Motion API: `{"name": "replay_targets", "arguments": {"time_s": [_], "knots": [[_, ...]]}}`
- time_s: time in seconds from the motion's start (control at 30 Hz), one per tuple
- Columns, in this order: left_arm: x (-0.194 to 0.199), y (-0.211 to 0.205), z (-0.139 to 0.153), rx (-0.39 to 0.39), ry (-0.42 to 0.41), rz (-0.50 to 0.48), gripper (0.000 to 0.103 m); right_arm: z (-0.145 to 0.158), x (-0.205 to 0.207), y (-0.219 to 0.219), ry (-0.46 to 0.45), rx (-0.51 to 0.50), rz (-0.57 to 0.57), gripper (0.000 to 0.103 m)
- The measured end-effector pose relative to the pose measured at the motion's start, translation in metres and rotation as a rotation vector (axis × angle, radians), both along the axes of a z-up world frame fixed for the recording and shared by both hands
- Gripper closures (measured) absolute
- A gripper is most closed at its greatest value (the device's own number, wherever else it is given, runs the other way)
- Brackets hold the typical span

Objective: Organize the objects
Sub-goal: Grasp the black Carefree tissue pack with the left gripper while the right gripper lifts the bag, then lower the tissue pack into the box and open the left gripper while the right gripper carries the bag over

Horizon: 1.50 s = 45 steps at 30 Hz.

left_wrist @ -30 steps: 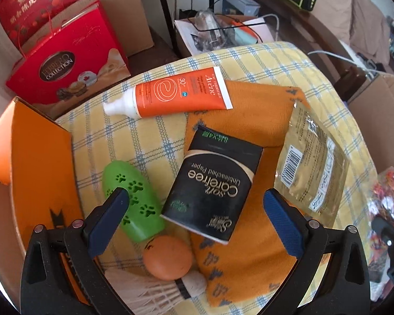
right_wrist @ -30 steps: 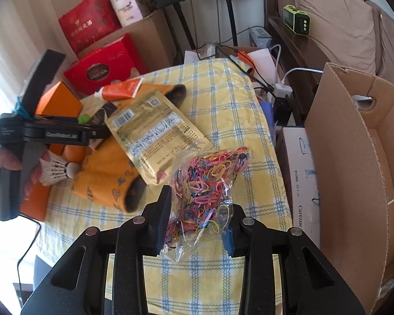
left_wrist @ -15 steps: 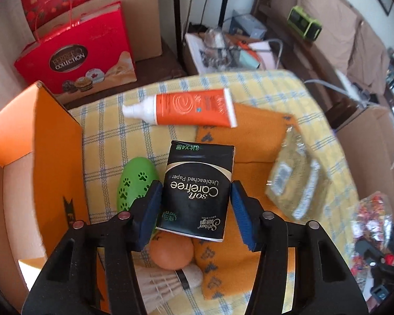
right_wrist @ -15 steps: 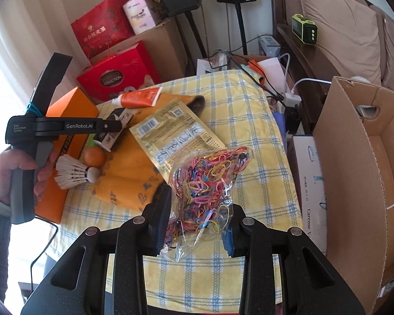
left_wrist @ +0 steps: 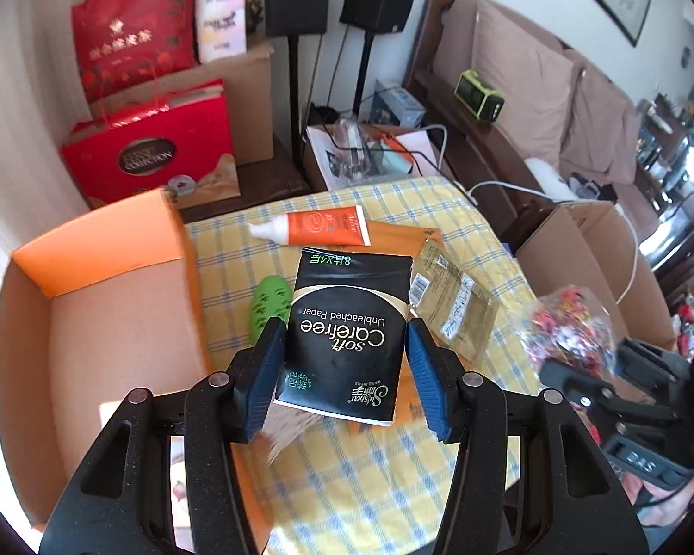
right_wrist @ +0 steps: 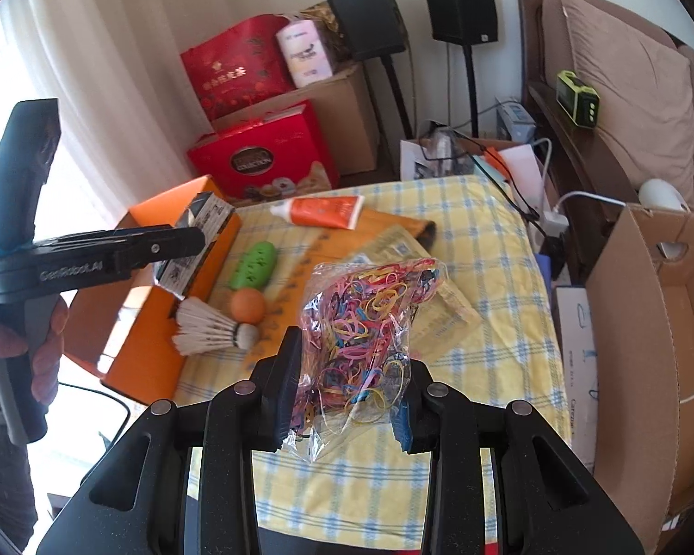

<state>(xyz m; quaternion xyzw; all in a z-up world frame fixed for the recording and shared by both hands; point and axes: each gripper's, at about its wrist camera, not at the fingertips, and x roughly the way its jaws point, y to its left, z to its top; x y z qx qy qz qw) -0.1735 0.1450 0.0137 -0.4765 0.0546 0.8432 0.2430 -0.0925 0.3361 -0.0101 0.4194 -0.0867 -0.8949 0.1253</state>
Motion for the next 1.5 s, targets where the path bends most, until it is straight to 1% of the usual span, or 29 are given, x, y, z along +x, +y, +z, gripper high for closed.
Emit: {"name": "replay_targets", "arguments": {"time_s": [0.1, 0.2, 0.33, 0.43, 0.73, 0.97, 1.23, 1.37, 1.5], "knots": [[0.01, -0.018, 0.009, -0.001, 0.022, 0.016, 0.053, 0.009, 0.001, -0.018, 0.015, 0.009, 0.028, 0.07], [0.018, -0.033, 0.016, -0.022, 0.047, 0.035, 0.053, 0.014, 0.0, -0.032, 0.021, 0.007, 0.052, 0.069], [0.028, -0.051, 0.02, -0.025, 0.057, 0.054, 0.053, 0.019, -0.001, -0.053, 0.026, 0.01, 0.076, 0.069], [0.035, -0.067, 0.024, -0.042, 0.083, 0.076, 0.053, 0.023, -0.004, -0.067, 0.032, 0.014, 0.091, 0.07], [0.047, -0.107, 0.023, -0.025, 0.101, 0.14, 0.053, 0.035, -0.005, -0.108, 0.064, 0.025, 0.128, 0.069], [0.045, -0.146, 0.018, -0.014, 0.094, 0.198, 0.053, 0.036, -0.009, -0.145, 0.064, 0.026, 0.168, 0.069], [0.039, -0.192, 0.008, -0.027, 0.087, 0.271, 0.053, 0.033, -0.019, -0.186, 0.052, 0.017, 0.216, 0.069], [0.034, -0.215, -0.001, -0.034, 0.069, 0.301, 0.053, 0.029, -0.023, -0.21, 0.037, 0.013, 0.251, 0.069], [0.031, -0.23, -0.015, -0.059, 0.042, 0.317, 0.053, 0.022, -0.027, -0.231, 0.02, 0.0, 0.283, 0.069]]}}
